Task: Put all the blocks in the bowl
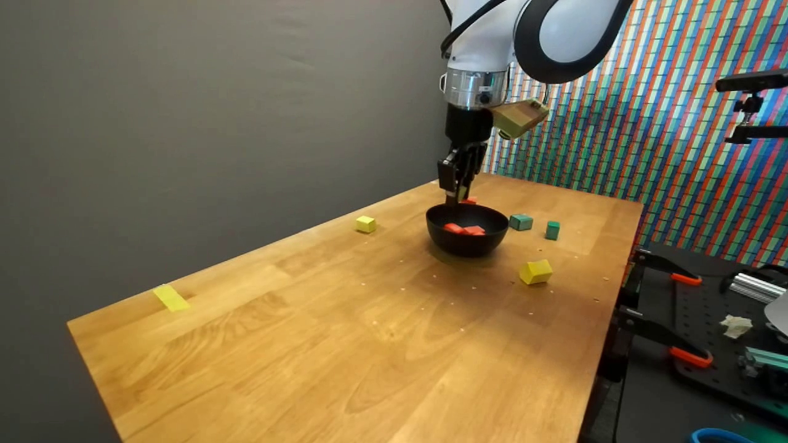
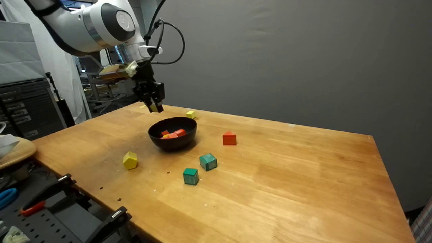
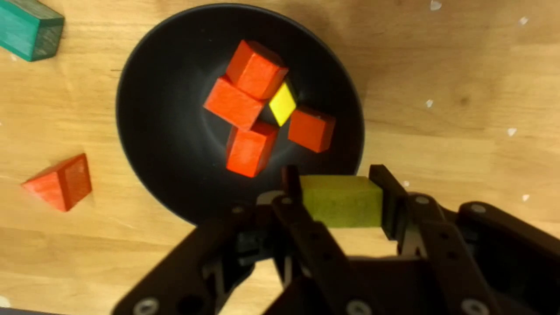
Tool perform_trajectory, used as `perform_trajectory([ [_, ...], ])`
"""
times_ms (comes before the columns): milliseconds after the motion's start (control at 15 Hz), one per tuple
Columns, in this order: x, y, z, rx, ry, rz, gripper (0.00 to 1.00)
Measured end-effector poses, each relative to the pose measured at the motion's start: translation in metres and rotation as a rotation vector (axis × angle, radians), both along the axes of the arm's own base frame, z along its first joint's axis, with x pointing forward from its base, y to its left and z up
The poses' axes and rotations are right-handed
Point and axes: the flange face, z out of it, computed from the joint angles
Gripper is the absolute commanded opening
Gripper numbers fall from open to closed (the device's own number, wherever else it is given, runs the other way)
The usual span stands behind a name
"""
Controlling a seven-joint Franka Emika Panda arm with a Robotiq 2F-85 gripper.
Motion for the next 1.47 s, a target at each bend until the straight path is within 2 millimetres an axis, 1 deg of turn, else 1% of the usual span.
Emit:
perform_trajectory([
  [67, 0.002, -0.009, -0.001, 0.003, -0.010, -0.052, 0.17],
  [133, 0.003, -0.018, -0.003, 0.004, -0.012, -0.096, 0.51],
  [200, 0.002, -0.026, -0.006, 0.004, -0.009, -0.134, 0.68],
  [267, 0.002, -0.032, -0.010, 0.003, -0.003, -0.165, 0.73],
  [467, -0.003, -0.040, -0.023, 0.012, 0.028, -0.220, 0.98],
  [533, -0.006, -0.039, -0.026, 0.023, 0.040, -0.239, 1.00],
  [733, -0.020, -0.028, -0.027, 0.060, 0.079, -0.284, 1.00],
  [867, -0.041, -0.015, -0.020, 0.097, 0.134, -0.336, 1.00],
  [1000, -0.070, -0.007, -0.009, 0.134, 0.180, -0.417, 1.00],
  [1133, -0.101, -0.010, -0.004, 0.151, 0.212, -0.523, 1.00],
  [1333, -0.143, -0.022, -0.011, 0.142, 0.233, -0.661, 1.00],
  [1400, -0.148, -0.023, -0.014, 0.132, 0.229, -0.691, 1.00],
  [1467, -0.148, -0.022, -0.015, 0.125, 0.228, -0.716, 1.00],
])
